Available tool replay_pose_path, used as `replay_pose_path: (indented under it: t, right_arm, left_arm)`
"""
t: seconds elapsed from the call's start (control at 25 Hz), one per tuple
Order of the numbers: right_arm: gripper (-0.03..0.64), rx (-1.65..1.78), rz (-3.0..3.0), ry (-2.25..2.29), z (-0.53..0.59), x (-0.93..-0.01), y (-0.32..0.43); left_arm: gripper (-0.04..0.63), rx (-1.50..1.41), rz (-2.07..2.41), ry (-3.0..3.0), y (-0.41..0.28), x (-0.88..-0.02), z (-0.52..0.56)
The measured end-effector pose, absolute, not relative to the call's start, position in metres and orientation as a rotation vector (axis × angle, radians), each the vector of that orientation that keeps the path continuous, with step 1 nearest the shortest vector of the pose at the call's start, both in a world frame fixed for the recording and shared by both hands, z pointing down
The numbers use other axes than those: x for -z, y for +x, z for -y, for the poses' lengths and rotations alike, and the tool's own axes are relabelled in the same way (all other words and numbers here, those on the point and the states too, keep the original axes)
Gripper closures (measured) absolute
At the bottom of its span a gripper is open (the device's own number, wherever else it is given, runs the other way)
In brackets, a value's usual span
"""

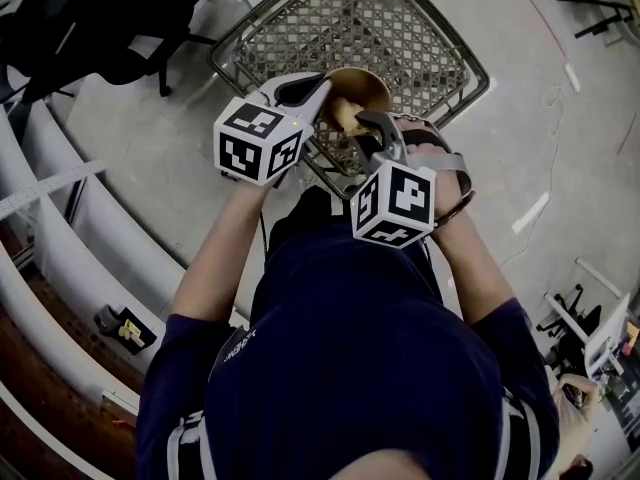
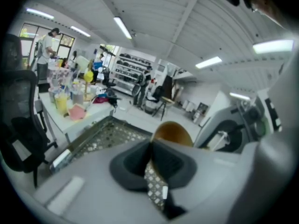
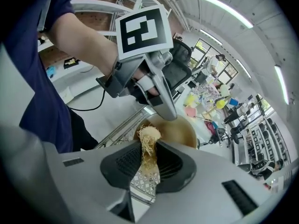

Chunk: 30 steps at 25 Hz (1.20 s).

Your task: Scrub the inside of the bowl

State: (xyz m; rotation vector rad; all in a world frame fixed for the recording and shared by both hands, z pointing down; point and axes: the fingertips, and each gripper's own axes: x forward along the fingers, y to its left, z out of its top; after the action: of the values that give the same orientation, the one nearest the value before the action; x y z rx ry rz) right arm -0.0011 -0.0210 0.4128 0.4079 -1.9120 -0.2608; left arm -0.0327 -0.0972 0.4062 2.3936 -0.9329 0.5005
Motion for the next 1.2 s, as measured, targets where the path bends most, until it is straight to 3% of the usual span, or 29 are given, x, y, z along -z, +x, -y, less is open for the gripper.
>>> replay_pose_path:
  t: [0.36, 0.72, 1.2]
  right_arm:
    - [0.546, 0.346, 1.885, 0.57, 0.058, -0.389, 0.013]
    - [0.546, 0.328, 1.9, 0.344, 0.009, -0.416, -0.006]
    - [0.546, 0.426, 1.782, 0.48, 0.028, -0.408, 0.016]
  left_arm:
    - [0.583, -0.541, 0.834, 2.4, -0.019, -0.415, 0.083]
    - [0.583, -0.554, 0.875, 2.412, -0.025, -0.41, 0.088]
    - [0.583, -0.664, 0.797, 2.427, -0.016, -0.419, 0.071]
